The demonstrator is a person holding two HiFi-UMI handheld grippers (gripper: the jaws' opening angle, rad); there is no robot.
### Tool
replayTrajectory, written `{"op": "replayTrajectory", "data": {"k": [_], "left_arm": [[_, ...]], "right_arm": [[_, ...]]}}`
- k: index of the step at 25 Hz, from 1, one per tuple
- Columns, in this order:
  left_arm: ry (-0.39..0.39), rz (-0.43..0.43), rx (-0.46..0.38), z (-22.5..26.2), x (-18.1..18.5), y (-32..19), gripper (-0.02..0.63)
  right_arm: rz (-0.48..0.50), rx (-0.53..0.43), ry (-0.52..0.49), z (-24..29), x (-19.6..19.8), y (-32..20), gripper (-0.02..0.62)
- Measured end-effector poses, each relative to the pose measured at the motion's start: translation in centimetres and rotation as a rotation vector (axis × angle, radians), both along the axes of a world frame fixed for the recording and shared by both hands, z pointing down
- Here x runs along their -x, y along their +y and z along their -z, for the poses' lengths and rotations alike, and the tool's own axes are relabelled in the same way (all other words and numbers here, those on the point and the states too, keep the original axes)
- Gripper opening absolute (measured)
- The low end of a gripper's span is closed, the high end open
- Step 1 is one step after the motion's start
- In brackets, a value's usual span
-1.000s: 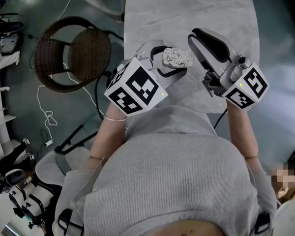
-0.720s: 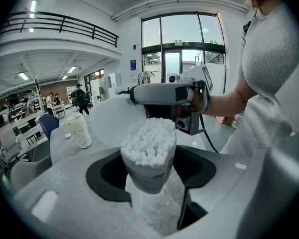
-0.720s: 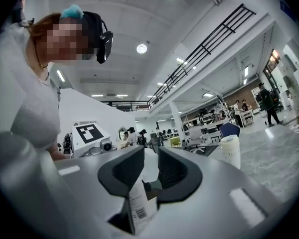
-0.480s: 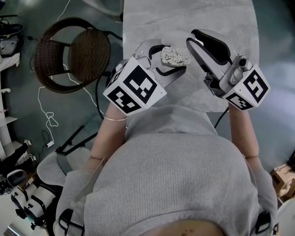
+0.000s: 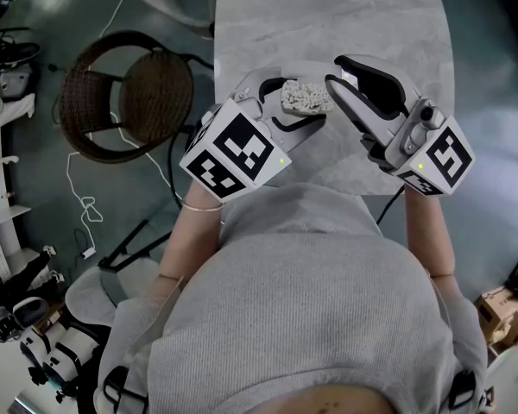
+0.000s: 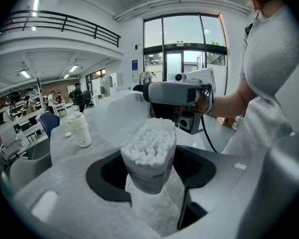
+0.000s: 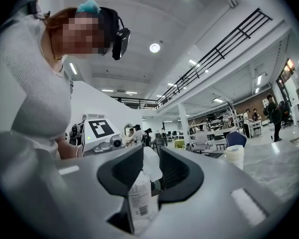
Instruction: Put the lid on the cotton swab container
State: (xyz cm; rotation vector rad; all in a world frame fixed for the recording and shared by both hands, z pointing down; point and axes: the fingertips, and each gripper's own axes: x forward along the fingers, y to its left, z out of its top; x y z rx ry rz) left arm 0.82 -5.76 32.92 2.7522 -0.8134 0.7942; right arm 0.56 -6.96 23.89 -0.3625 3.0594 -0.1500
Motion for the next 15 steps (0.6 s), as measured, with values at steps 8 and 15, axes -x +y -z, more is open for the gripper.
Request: {"op": "replayTrajectory", "data": {"k": [8, 15], "left_arm": [[0.012, 0.01, 0.001, 0.2, 0.2, -0.4, 0.27], [0.021, 0.008, -0.001, 0.2, 0.4, -0.3, 0.27]], "right_arm": [[0.032, -0.041, 0.011, 0.4, 0.3, 0.5, 0.094], [0.048, -0.058, 0.008, 0.3, 0.3, 1.2, 0.097]]}}
